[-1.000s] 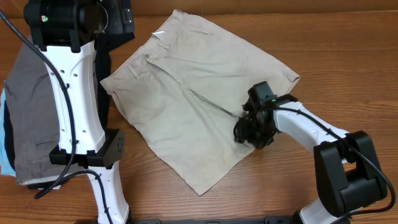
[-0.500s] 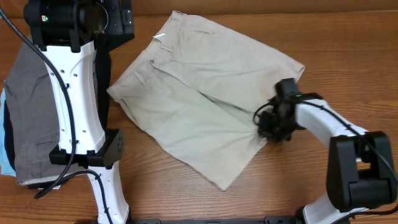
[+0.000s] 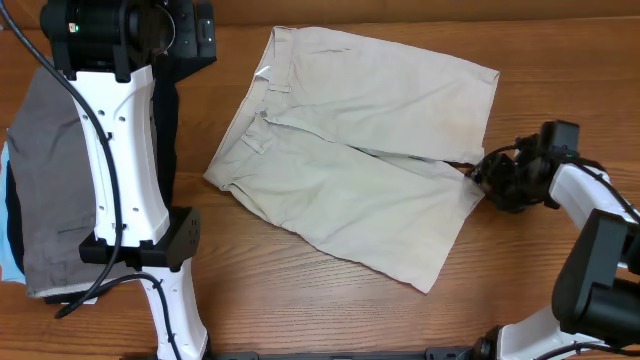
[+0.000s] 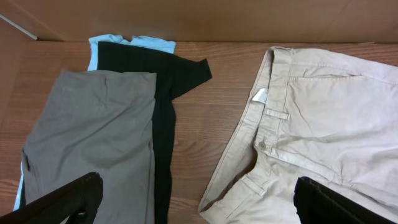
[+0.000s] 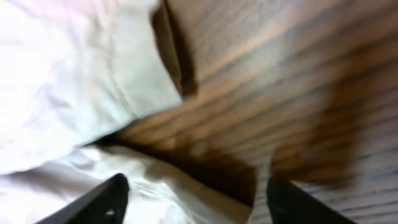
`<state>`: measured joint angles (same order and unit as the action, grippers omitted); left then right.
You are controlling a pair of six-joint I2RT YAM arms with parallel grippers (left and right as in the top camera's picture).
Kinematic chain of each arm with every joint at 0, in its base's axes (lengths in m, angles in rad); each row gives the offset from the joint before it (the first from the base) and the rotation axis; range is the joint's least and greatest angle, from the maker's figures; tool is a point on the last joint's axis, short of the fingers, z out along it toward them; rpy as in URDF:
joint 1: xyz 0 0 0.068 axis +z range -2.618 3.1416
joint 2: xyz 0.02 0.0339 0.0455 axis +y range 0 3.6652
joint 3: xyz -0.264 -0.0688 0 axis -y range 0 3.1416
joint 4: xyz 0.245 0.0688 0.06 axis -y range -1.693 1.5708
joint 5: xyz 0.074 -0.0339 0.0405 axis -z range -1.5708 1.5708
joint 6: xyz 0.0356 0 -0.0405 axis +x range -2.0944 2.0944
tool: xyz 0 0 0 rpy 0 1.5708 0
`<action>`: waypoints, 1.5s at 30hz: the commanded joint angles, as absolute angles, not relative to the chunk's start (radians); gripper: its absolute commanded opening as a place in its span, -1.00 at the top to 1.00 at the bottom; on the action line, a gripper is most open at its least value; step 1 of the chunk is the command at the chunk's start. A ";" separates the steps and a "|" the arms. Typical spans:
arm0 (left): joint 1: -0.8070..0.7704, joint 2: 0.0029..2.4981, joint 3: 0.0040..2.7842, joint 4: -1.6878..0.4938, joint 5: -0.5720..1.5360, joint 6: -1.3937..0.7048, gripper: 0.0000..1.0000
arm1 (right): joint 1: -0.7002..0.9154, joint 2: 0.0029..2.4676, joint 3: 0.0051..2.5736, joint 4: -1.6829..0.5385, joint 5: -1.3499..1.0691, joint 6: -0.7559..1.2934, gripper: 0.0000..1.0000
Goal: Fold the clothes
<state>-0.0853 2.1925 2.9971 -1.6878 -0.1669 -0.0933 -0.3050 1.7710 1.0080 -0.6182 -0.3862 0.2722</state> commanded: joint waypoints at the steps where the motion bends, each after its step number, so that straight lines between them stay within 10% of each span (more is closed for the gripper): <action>1: -0.085 2.191 2.994 -1.689 -0.158 -0.067 -1.00 | -0.324 1.757 1.129 -0.702 -0.414 0.252 -0.68; 6: -0.090 2.122 2.994 -1.689 -0.056 -0.067 -1.00 | -0.318 1.635 1.321 -0.961 -0.414 0.231 -1.00; 28: -0.132 1.767 2.147 -1.655 -0.057 -0.284 -0.99 | -0.096 1.171 1.322 -1.344 -0.395 0.288 -1.00; 45: -0.105 1.767 1.290 -0.855 0.078 -0.731 -0.82 | -0.015 1.209 0.990 -1.136 -0.247 0.563 -0.97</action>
